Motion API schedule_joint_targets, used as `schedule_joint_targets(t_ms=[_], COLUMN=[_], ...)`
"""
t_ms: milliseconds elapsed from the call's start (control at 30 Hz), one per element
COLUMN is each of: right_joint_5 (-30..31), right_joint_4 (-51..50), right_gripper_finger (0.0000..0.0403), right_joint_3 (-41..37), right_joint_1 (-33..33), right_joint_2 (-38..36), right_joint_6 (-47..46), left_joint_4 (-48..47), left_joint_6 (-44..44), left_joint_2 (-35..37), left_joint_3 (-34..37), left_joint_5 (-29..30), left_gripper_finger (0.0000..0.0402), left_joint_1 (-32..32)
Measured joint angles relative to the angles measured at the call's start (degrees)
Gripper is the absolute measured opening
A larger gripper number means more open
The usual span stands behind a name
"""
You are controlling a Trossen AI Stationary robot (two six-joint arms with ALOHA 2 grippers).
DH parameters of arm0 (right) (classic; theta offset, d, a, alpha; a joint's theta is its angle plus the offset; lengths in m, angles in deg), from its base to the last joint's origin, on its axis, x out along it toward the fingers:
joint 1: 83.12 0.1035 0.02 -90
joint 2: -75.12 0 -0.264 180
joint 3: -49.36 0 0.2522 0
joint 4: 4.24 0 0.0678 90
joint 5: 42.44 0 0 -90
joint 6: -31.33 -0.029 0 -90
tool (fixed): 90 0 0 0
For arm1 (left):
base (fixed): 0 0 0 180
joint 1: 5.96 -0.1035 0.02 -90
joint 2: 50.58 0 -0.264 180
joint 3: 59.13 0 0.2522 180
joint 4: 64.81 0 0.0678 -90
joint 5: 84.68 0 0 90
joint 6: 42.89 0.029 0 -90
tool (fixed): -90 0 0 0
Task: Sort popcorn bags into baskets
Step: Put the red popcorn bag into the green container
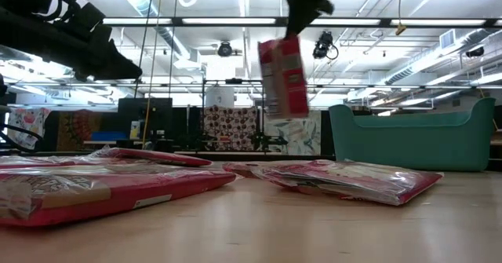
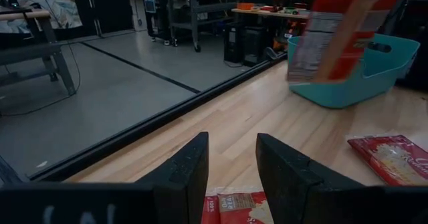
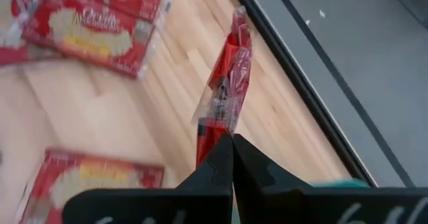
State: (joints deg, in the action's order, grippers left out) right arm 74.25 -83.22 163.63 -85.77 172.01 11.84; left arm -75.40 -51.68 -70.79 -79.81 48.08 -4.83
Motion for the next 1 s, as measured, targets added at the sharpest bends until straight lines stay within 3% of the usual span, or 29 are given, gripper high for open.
schedule_joint_targets(t_ms=[267, 567, 1000], right_joint_5=[-6.83, -7.33, -10.01], right_joint_4=[-10.57, -24.72, -24.75], right_gripper_finger=[0.0001, 0.0001, 0.0002], right_joint_3=[0.00, 0.00, -5.70], right_joint_1=[2.23, 4.18, 3.27], right_joint_2=[-4.82, -8.06, -15.63], right_joint_6=[-3.14, -14.27, -21.99], left_joint_4=[-0.01, 0.00, -0.06], left_joint_6=[-0.01, -0.03, -0.05], left_joint_2=[-0.02, 0.01, -0.02], left_joint_3=[0.00, 0.00, 0.00], left_joint_5=[0.00, 0.00, -0.63], left_gripper_finger=[0.0130, 0.0130, 0.0130], left_joint_1=[0.00, 0.00, 0.00])
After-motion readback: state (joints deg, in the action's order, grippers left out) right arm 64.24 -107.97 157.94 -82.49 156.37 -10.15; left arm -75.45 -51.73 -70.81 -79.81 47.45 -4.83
